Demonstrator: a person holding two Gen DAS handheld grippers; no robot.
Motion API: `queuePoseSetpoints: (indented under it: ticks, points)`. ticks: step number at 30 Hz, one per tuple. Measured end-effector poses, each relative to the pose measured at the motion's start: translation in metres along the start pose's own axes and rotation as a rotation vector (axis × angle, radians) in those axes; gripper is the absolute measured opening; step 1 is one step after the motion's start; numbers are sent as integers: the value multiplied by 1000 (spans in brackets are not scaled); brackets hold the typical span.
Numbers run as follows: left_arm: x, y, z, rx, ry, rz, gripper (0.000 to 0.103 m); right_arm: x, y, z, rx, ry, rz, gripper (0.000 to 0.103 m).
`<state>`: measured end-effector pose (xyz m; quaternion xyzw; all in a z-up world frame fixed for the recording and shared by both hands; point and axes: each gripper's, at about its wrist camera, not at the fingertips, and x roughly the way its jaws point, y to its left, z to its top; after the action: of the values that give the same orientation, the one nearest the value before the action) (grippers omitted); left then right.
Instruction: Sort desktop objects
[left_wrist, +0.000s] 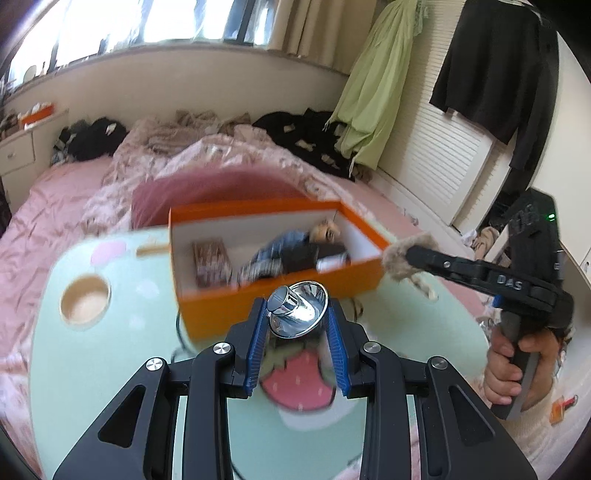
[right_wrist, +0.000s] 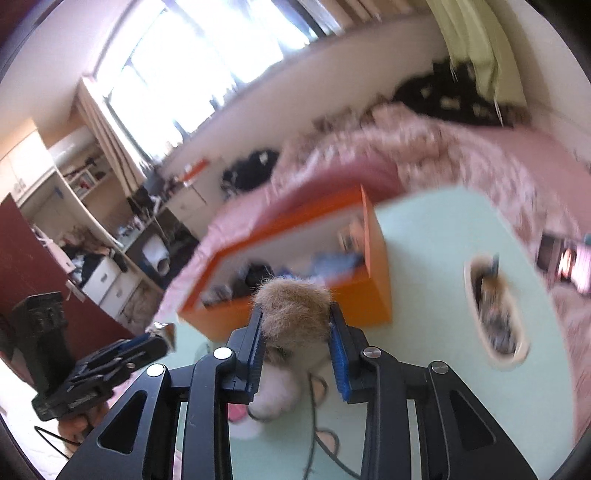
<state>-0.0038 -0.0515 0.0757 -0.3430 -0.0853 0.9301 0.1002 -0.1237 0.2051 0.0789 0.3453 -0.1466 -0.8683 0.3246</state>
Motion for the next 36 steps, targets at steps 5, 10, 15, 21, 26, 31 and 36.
queuePoseSetpoints:
  ticks: [5, 10, 15, 21, 26, 31, 36]
  points:
    - [38, -1, 35, -12, 38, 20, 33, 37, 18, 35, -54, 16, -58, 31]
    - [93, 12, 48, -65, 158, 52, 55, 84, 8, 38, -27, 81, -133, 60]
    - [94, 22, 46, -78, 120, 148, 55, 73, 3, 30, -28, 30, -151, 72]
    - [45, 20, 34, -29, -2, 202, 76, 35, 24, 8, -158, -43, -232, 87]
    - [15, 8, 5, 37, 22, 163, 79, 17, 36, -33, -263, 1, -265, 92]
    - [14, 4, -41, 47, 106, 159, 80, 18, 31, -81, -290, 111, -246, 92]
    - [29, 4, -70, 18, 184, 135, 80, 30, 34, -113, -388, 161, -332, 92]
